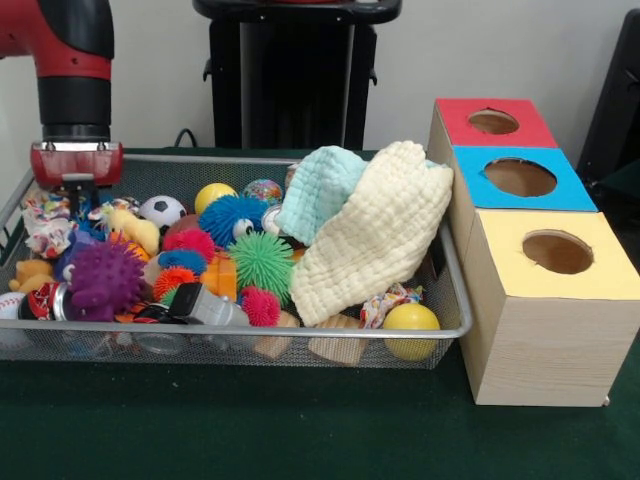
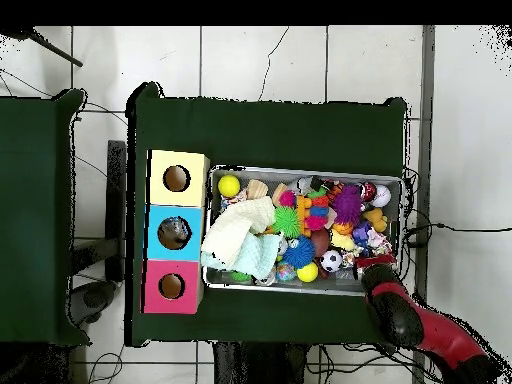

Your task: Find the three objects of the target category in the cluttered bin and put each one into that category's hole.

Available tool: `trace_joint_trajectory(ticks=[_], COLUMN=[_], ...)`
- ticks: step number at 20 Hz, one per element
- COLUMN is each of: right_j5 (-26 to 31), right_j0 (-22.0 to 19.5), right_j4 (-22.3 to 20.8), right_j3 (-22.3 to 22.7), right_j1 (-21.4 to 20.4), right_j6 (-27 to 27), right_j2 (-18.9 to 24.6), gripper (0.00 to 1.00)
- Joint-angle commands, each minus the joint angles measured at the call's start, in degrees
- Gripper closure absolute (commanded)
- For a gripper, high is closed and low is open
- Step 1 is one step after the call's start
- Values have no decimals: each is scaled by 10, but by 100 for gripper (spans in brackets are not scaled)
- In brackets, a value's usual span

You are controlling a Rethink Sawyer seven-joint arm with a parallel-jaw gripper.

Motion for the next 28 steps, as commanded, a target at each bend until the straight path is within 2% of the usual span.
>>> trace_joint_trajectory(ticks=[1,3,6,8,18,24,28], right_j5=[94,77,69,62,33,46,57], right_j0=[17,-8,-9,-2,25,46,54], right_j4=[140,176,229,259,343,401,426], right_j3=[33,69,98,111,178,218,230], right_j1=[-25,-20,-26,-35,-101,-172,-189], right_j6=[174,199,220,230,274,328,347], right_j2=[108,157,175,174,183,197,195], gripper=[100,100,100,100,100,100,100])
